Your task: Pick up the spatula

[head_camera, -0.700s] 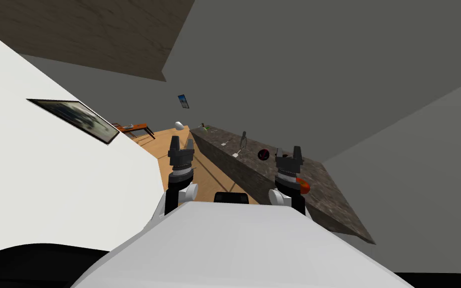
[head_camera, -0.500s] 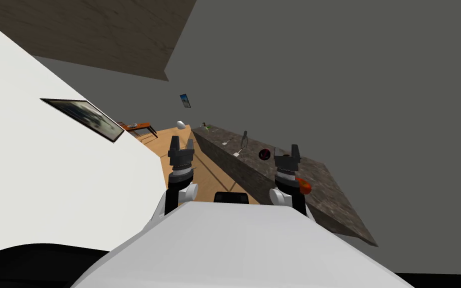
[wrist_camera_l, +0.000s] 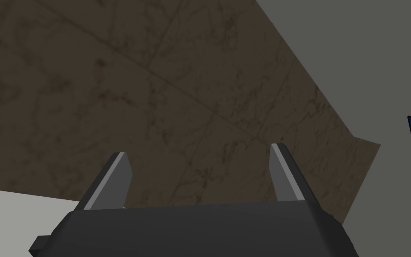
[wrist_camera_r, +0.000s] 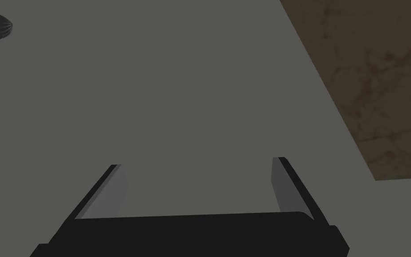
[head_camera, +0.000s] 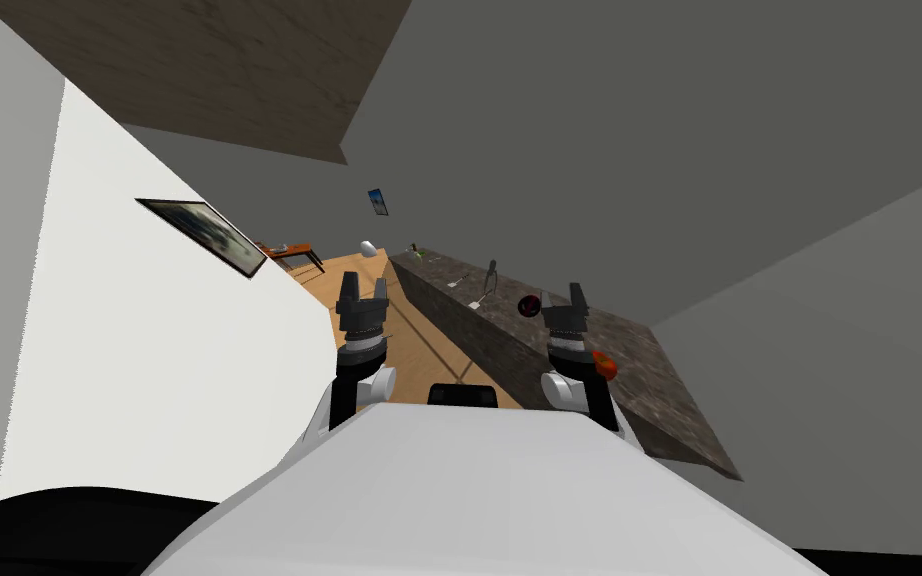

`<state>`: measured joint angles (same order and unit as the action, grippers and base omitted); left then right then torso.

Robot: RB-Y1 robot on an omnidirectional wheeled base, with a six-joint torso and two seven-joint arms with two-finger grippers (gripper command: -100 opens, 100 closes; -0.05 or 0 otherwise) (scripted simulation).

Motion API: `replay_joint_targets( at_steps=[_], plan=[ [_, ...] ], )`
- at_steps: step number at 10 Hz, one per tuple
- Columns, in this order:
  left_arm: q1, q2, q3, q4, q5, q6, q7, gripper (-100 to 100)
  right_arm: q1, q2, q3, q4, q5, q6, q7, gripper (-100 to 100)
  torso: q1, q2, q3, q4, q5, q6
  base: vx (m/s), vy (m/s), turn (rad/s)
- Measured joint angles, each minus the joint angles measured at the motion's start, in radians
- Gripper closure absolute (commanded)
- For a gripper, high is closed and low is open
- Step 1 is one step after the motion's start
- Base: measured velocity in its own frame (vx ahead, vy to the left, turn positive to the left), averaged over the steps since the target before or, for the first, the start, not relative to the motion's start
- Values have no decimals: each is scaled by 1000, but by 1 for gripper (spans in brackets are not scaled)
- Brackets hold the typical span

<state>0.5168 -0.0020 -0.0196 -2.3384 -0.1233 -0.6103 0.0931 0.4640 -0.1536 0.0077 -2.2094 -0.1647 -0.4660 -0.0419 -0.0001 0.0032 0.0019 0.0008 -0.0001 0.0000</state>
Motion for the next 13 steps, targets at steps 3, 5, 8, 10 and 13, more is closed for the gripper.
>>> replay_joint_targets(
  at_steps=[3, 5, 8, 10, 13],
  plan=[
    [0, 0, 0, 0, 0, 0, 0, 0, -35, -49, 6, 3, -30, 71, -5, -100, 0, 0, 0, 0, 0, 0, -47, 4, 57],
    [0, 0, 0, 0, 0, 0, 0, 0, -54, -80, 9, 1, -50, 124, -8, -100, 0, 0, 0, 0, 0, 0, -49, 6, 65],
    [0, 0, 0, 0, 0, 0, 0, 0, -80, -118, 15, -1, -76, 208, -8, -100, 0, -1, 0, 0, 0, 0, -43, 10, 82],
    [0, 0, 0, 0, 0, 0, 0, 0, -103, -150, 17, 2, -97, 264, -9, -100, 1, -1, -1, 0, 0, 0, -22, 11, 18],
    [0, 0, 0, 0, 0, 0, 0, 0, -123, -183, 20, 6, -119, 340, -7, -100, 0, -2, -1, -1, 0, 0, -21, 16, 82]
  ],
)
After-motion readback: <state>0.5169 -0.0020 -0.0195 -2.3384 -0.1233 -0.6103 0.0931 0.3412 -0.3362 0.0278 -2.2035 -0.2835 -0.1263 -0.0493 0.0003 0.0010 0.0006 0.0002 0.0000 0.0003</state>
